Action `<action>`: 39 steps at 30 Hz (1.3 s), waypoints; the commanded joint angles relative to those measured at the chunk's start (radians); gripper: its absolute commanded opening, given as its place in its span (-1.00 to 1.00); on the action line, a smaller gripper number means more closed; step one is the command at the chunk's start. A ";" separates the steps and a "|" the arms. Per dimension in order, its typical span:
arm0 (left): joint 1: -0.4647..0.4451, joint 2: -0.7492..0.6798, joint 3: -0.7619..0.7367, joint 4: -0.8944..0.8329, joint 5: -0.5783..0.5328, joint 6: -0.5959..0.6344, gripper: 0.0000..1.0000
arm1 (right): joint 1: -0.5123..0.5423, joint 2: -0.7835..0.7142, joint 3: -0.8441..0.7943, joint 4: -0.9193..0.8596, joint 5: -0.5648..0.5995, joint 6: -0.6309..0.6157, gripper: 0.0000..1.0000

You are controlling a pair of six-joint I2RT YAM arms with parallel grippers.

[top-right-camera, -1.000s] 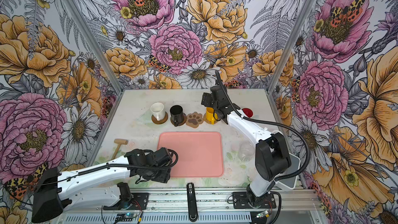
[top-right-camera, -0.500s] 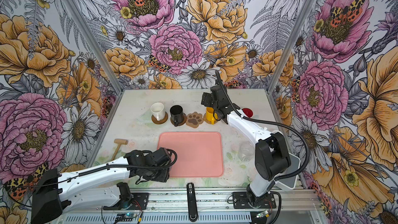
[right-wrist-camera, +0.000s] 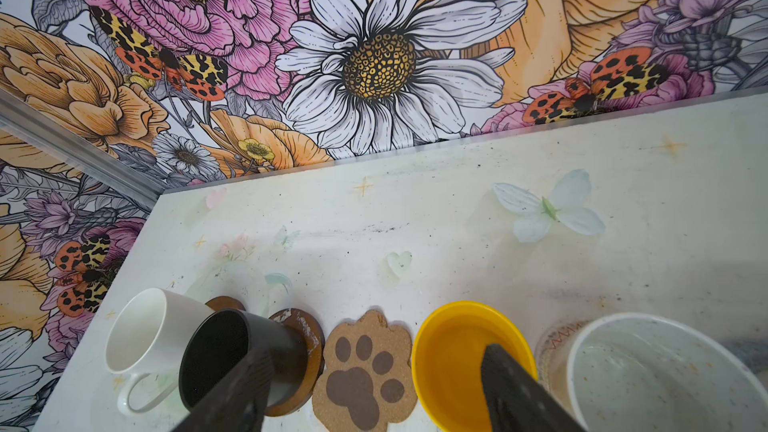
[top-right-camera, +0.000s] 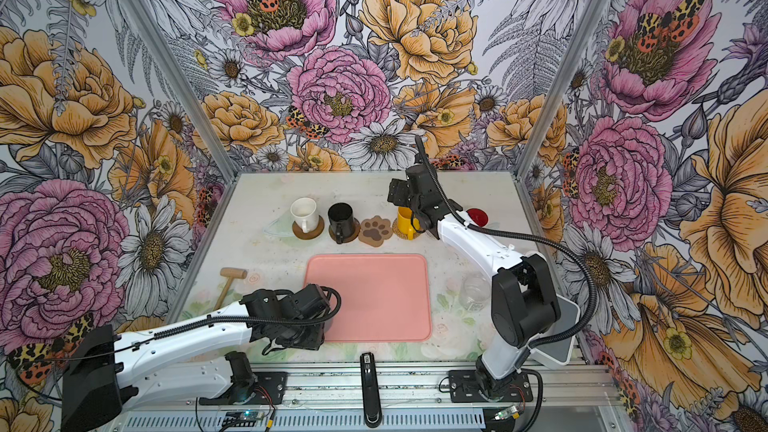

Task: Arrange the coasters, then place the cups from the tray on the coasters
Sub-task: 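Close the left gripper on the lavender mug's rim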

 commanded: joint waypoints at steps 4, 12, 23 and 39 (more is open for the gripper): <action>0.013 0.015 -0.011 0.035 -0.002 -0.012 0.00 | -0.007 0.025 0.027 0.017 -0.011 0.012 0.62; 0.018 0.032 -0.004 0.035 -0.002 -0.006 -0.09 | -0.007 0.026 0.027 0.018 -0.013 0.010 0.62; 0.020 0.045 0.002 0.035 -0.004 -0.001 -0.26 | -0.012 0.024 0.023 0.018 -0.015 0.013 0.62; 0.020 0.086 0.019 0.035 -0.009 0.012 -0.76 | -0.017 0.023 0.020 0.018 -0.018 0.015 0.62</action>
